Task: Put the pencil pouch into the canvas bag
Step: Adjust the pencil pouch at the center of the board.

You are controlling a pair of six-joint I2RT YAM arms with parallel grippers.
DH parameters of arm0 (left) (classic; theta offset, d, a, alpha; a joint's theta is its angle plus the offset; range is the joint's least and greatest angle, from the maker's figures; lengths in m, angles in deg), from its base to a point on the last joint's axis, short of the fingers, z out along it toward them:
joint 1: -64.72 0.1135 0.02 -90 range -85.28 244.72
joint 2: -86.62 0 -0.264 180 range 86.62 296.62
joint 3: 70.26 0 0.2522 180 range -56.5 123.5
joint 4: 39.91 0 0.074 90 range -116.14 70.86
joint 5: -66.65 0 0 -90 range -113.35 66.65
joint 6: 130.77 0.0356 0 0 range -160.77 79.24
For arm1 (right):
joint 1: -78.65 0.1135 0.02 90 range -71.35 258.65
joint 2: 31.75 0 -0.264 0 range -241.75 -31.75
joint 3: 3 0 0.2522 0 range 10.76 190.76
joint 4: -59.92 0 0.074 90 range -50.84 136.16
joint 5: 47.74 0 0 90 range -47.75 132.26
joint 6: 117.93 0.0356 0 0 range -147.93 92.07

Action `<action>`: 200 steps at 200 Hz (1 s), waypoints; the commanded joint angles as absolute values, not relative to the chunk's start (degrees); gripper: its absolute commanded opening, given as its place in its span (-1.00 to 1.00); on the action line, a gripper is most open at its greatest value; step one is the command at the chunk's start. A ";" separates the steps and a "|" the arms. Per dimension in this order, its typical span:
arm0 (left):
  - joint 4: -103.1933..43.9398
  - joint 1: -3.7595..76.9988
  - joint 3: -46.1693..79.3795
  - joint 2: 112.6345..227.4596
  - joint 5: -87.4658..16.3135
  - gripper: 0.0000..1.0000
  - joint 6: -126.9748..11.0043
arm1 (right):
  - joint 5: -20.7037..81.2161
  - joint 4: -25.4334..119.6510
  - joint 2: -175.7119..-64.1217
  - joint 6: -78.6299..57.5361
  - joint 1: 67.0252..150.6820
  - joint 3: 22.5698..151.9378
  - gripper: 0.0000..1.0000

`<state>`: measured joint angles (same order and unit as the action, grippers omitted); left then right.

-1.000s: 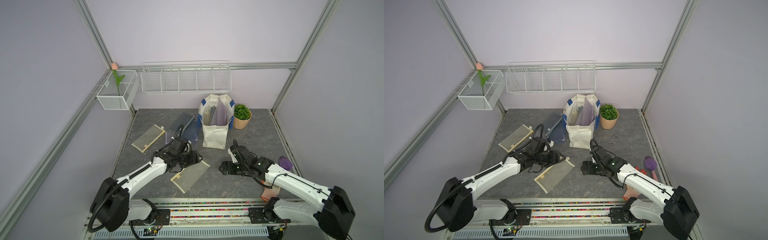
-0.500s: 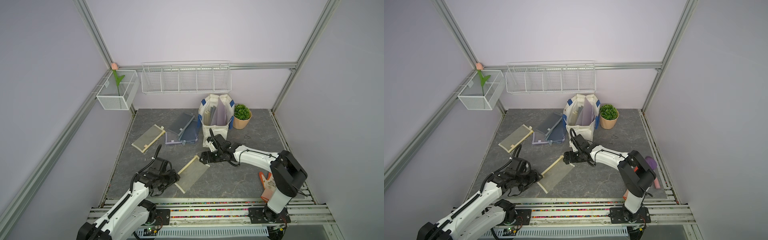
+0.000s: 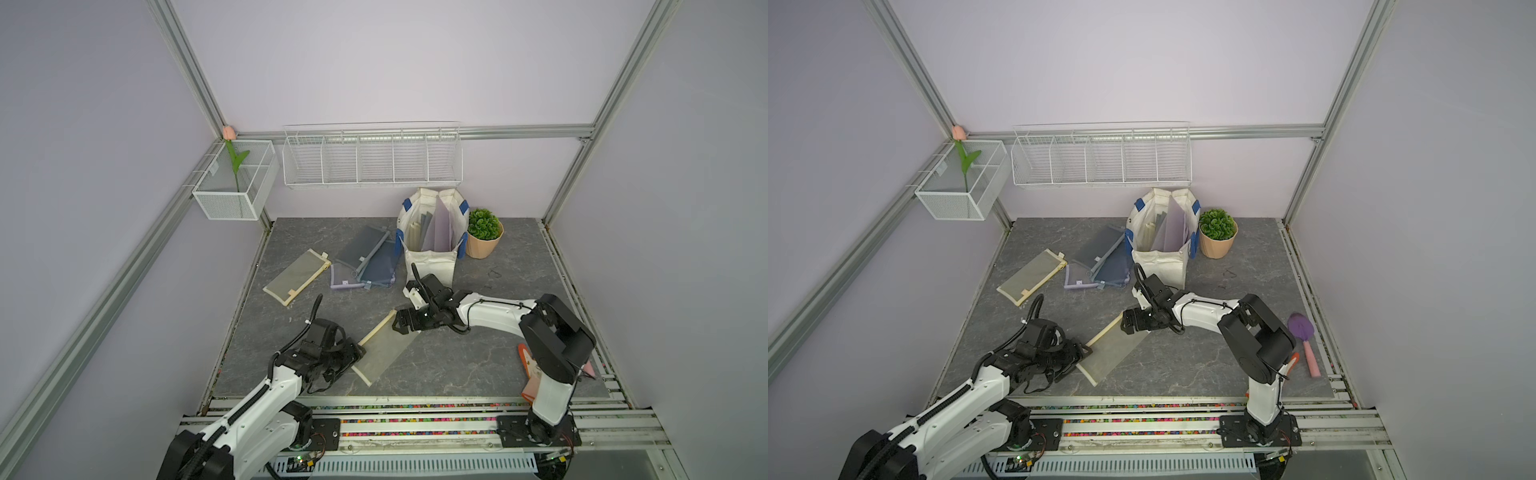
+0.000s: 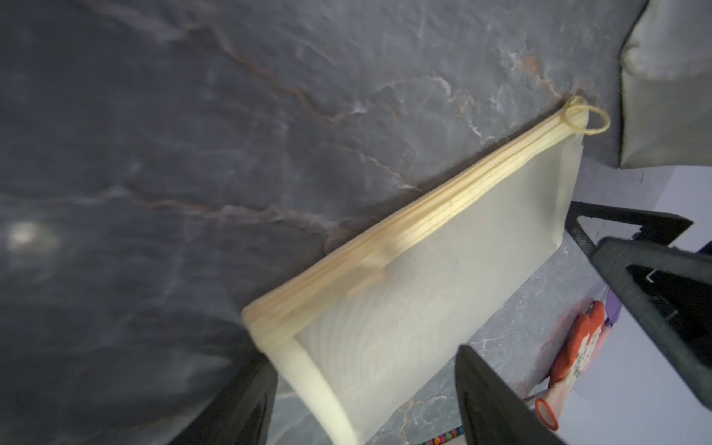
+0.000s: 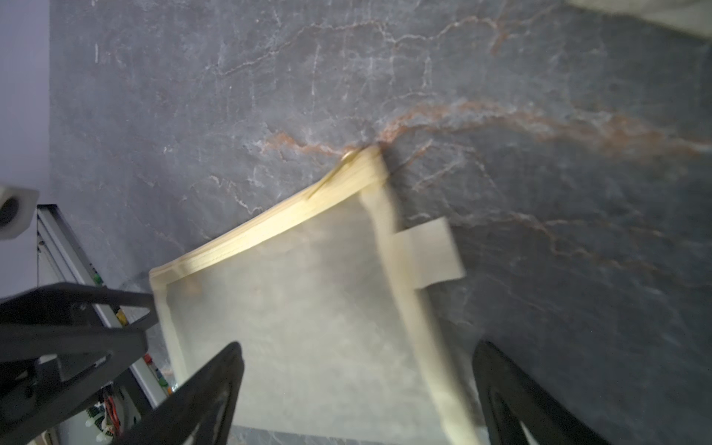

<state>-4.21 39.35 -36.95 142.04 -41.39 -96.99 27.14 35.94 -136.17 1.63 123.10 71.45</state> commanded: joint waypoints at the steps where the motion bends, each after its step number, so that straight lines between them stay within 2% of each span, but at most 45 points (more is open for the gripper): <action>1: -12.39 39.75 -36.09 149.13 -41.07 0.42 -97.36 | 24.96 36.62 -132.92 3.39 124.93 67.11 0.90; 67: -7.44 42.09 -14.11 173.07 -42.09 0.37 -83.97 | 28.00 32.03 -121.34 3.79 128.95 58.55 0.91; 101: -3.94 42.24 -3.81 181.99 -41.83 0.35 -79.31 | 25.77 29.06 -117.65 1.50 129.04 57.97 0.92; 140: -0.13 42.22 1.98 183.81 -39.89 0.38 -76.49 | 22.40 23.36 -112.25 -1.46 130.68 59.08 0.94; 170: 2.52 42.28 1.27 181.04 -37.55 0.42 -75.33 | 21.38 16.37 -104.51 -4.95 130.61 59.80 0.92; 200: 4.81 42.22 -0.54 176.66 -35.75 0.54 -75.00 | 23.95 11.58 -101.79 -7.15 127.63 60.77 0.91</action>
